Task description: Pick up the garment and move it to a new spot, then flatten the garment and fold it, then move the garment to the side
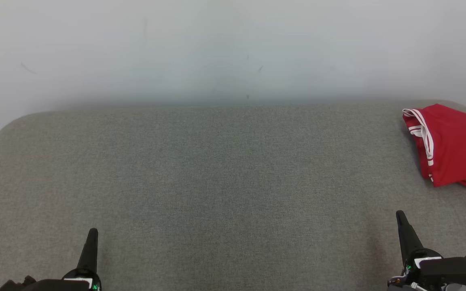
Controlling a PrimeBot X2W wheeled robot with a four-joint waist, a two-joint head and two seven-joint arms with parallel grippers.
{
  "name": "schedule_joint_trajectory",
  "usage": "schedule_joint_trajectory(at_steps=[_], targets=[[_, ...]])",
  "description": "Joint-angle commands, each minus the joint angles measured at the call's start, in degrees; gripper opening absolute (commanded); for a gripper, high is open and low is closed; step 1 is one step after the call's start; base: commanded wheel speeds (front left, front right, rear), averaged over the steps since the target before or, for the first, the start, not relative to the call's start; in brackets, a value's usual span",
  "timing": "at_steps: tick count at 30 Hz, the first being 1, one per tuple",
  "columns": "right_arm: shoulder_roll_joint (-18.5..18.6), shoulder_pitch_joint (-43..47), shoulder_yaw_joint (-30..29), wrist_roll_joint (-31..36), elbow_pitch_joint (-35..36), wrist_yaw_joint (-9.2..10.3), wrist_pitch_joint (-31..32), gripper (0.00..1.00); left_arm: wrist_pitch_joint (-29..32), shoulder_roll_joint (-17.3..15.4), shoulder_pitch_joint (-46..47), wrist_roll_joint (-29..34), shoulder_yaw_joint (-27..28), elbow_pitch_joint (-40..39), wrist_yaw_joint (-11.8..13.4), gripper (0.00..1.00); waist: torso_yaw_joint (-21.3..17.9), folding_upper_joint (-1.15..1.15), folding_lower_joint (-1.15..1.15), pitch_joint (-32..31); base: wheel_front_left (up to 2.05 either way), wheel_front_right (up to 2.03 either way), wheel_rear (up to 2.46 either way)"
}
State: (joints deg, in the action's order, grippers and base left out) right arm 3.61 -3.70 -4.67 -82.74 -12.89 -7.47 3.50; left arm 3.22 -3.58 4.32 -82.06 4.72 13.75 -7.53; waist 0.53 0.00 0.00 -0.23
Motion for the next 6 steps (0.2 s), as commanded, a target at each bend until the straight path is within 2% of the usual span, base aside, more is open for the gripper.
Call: schedule_joint_trajectory(at_steps=[1, 6], targets=[[0.26, -1.03, -0.27, -1.33, 0.03, -0.04, 0.24, 0.0, 0.42, 0.16, 1.0, -1.5, 0.38, -0.06, 0.07, 0.0, -0.03, 0.0, 0.0, 0.02, 0.0, 0.0, 0.0], [0.21, -1.23, -0.4, -3.32, -0.2, -0.04, 0.69, 0.0, 1.03, 0.22, 1.3, -3.47, 0.6, 0.03, 0.07, 0.0, -0.13, 0.0, 0.0, 0.1, 0.0, 0.0, 0.0]])
